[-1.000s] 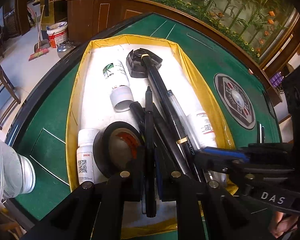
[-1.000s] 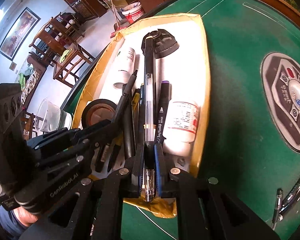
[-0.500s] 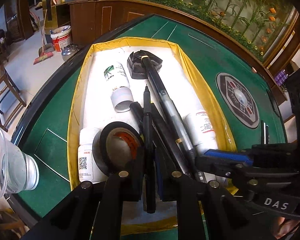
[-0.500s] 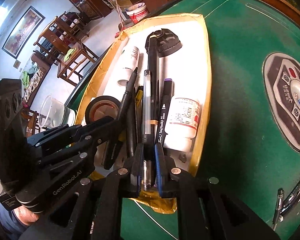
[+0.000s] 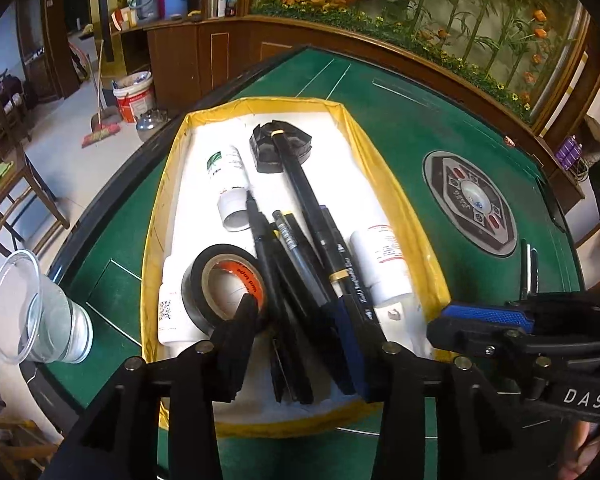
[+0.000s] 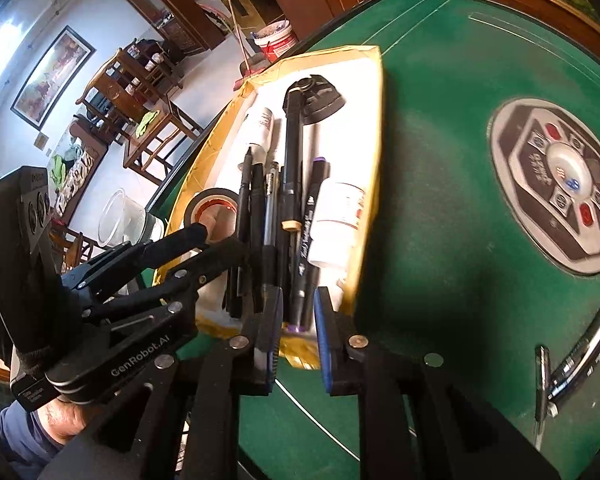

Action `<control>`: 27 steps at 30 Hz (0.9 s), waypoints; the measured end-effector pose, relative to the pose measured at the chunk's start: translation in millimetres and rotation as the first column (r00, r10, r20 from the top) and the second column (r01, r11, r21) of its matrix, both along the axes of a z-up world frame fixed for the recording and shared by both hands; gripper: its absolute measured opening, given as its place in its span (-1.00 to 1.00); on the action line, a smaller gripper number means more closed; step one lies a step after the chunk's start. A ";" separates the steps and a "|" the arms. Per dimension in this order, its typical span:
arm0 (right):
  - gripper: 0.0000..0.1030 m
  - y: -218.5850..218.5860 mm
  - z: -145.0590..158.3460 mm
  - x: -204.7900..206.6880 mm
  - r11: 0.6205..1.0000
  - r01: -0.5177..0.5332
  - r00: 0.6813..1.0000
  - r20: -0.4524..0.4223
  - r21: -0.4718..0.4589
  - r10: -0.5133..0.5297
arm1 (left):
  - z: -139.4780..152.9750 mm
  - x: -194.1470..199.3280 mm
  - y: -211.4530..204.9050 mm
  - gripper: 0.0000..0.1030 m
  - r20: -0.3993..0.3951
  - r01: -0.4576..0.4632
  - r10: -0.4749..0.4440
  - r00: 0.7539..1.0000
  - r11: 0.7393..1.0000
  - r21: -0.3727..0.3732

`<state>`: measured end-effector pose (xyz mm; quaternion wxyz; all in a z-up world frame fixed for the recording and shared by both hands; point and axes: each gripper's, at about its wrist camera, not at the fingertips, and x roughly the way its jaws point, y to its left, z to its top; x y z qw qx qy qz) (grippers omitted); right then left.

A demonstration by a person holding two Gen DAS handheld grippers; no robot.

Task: Organize rigid objects
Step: 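Open both grippers and move them back over the remaining pens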

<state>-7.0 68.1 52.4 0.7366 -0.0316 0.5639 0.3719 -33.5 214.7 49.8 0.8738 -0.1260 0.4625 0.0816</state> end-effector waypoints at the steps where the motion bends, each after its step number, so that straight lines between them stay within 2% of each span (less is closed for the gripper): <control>1: -0.70 -4.9 0.9 -0.4 1.000 0.007 1.000 0.001 0.001 -0.007 | 2.0 -1.1 -2.4 -0.15 0.004 -0.002 0.001 1.000 1.000 0.007; 16: -0.69 -101.5 4.8 -9.9 0.987 0.151 0.988 -0.025 0.051 -0.150 | 25.4 -10.2 -67.7 -0.02 0.045 0.057 -0.062 0.997 0.994 0.090; 18: -0.61 -117.8 2.8 -10.6 0.982 0.182 0.983 -0.030 0.055 -0.180 | 28.1 -12.0 -76.3 0.00 0.049 0.069 -0.074 0.996 0.993 0.092; 21: -0.51 -158.4 -3.4 -9.0 0.964 0.261 0.965 -0.038 0.056 -0.260 | 32.2 -15.5 -88.6 0.07 0.060 0.083 -0.089 0.994 0.992 0.096; 27: -0.51 -224.8 -26.4 -4.8 0.915 0.403 0.913 -0.069 0.006 -0.402 | 32.7 -19.2 -113.7 0.09 0.055 0.121 -0.126 0.990 0.988 0.093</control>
